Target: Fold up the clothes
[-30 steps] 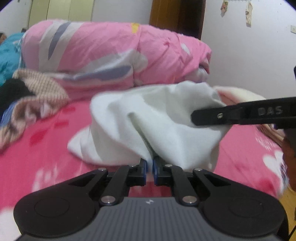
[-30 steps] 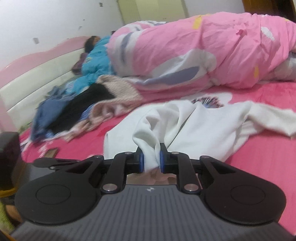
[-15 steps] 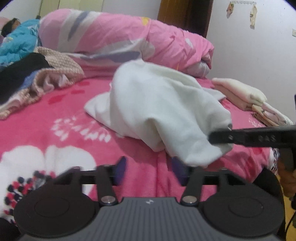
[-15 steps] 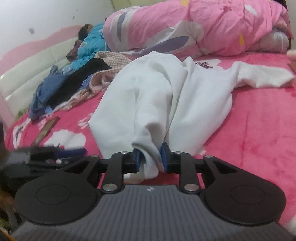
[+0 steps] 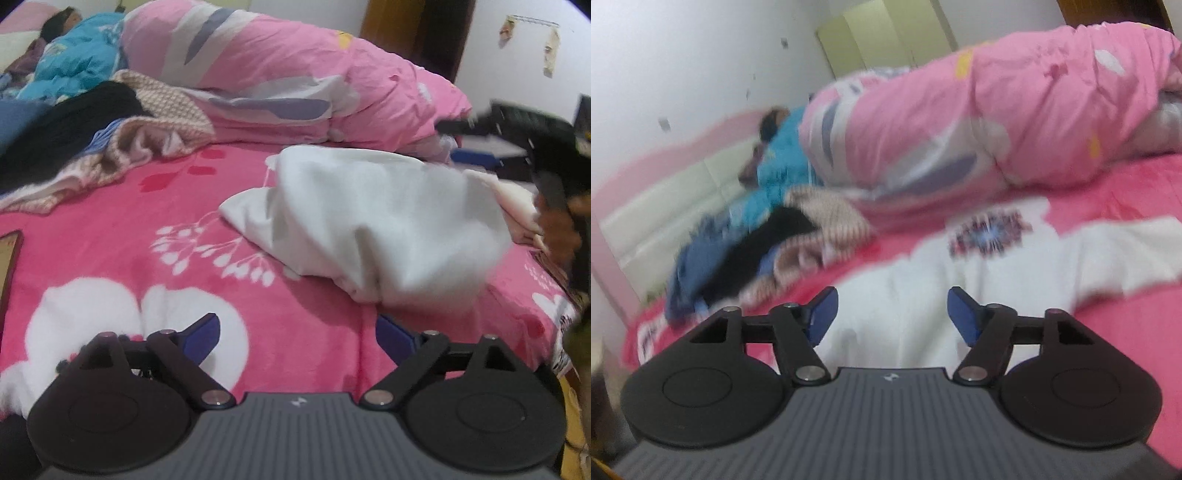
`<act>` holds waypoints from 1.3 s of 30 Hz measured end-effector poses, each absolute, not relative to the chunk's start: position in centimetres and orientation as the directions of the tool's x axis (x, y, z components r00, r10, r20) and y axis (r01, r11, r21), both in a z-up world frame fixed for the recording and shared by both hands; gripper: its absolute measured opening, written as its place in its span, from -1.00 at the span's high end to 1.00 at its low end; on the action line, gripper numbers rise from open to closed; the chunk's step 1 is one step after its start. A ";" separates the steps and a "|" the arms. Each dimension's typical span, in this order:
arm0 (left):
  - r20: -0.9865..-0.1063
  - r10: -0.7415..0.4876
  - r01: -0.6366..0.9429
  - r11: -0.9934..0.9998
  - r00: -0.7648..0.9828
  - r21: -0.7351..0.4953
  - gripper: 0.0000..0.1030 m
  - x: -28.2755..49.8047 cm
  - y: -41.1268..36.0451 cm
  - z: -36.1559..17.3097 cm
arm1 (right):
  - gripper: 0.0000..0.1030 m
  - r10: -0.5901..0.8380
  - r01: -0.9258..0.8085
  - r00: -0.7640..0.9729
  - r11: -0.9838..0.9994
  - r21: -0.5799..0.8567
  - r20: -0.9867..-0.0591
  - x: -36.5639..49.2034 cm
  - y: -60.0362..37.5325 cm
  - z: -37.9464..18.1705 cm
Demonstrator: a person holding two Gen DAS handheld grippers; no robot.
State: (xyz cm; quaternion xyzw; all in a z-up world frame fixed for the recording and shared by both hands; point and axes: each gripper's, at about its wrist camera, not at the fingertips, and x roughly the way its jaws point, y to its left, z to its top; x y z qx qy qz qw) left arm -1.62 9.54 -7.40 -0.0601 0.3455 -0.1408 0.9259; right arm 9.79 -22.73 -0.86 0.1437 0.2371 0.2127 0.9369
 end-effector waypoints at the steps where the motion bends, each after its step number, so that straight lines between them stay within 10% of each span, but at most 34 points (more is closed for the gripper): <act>1: -0.621 -0.309 0.218 0.951 0.721 -0.220 -0.89 -1.5 9.7 -7.4 | -0.60 0.464 -0.320 0.784 0.871 0.371 -0.412 10.9 -22.6 -1.4; 6: -0.594 -0.359 0.229 0.931 0.720 -0.285 -1.00 -0.7 10.3 -7.7 | -0.55 0.446 -0.271 0.706 0.888 0.372 -0.550 16.4 -21.9 -4.0; 10: -0.580 -0.410 0.237 0.906 0.704 -0.352 -1.00 -0.3 10.8 -8.0 | 0.57 0.441 -0.269 0.677 0.893 0.359 -0.589 17.5 -21.1 -5.5; 15: -0.530 -0.442 0.258 0.886 0.724 -0.385 -1.00 -0.7 11.5 -7.5 | 0.77 0.454 -0.342 0.725 0.890 0.301 -0.517 11.0 -20.0 -4.0; 29: -0.459 -0.483 0.315 0.862 0.745 -0.396 -0.75 -1.7 11.1 -5.4 | 0.77 0.627 -0.486 0.604 0.779 0.395 -0.493 -5.0 -16.4 -7.1; 39: -0.511 -0.499 0.297 0.854 0.700 -0.426 -0.10 -3.0 10.8 -6.3 | -0.23 0.635 -0.512 0.699 0.766 0.389 -0.330 -1.5 -23.6 0.2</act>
